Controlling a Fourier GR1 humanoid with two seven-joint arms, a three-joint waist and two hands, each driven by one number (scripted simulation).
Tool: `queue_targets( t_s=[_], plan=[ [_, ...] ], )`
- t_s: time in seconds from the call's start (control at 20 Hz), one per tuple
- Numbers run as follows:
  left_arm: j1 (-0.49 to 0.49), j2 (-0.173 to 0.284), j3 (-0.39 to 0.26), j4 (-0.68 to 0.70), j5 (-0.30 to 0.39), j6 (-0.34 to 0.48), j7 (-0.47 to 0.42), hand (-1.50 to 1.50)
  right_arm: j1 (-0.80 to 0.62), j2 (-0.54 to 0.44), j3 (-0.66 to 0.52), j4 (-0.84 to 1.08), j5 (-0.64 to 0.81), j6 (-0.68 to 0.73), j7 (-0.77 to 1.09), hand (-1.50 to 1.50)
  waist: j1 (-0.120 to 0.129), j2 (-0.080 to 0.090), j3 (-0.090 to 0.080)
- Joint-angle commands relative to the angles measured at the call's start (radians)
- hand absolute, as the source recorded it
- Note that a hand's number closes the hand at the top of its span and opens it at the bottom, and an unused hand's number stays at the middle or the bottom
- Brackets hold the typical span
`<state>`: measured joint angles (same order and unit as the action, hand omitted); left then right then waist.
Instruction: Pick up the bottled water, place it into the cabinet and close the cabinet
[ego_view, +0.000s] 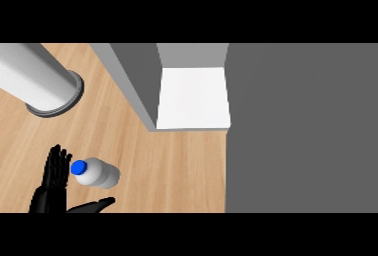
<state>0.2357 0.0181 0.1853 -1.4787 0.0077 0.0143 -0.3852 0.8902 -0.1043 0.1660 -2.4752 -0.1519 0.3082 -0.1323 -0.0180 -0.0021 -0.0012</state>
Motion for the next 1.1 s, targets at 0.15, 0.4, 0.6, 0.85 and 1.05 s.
queue_targets(
  t_s=[0.15,0.4,0.6,0.85,1.05],
  plan=[
    [-0.117,0.015,0.068,0.357,0.002,-0.012,-0.232,-1.50,0.066,-0.013,0.001,-0.164,-0.052,0.000,0.065,-1.50,-0.001,0.002,-0.001],
    [-0.164,0.047,0.067,0.498,0.062,-0.166,-0.276,-1.50,0.126,-0.001,0.049,-0.152,-0.007,0.021,-0.003,-1.50,-0.005,0.001,-0.001],
    [-0.247,0.054,0.075,0.612,0.065,-0.198,-0.332,-1.50,0.168,-0.018,0.035,-0.159,-0.013,0.040,-0.028,-1.50,-0.006,0.000,-0.001],
    [-0.287,0.024,0.074,0.701,0.063,-0.189,-0.404,-1.50,0.119,-0.018,0.000,-0.147,-0.065,0.027,0.011,-1.50,0.006,0.002,0.000],
    [-0.345,0.021,0.131,0.804,0.115,-0.202,-0.453,1.50,0.140,-0.019,-0.009,-0.188,-0.067,0.020,0.028,-1.50,0.003,0.003,0.000]
  ],
)
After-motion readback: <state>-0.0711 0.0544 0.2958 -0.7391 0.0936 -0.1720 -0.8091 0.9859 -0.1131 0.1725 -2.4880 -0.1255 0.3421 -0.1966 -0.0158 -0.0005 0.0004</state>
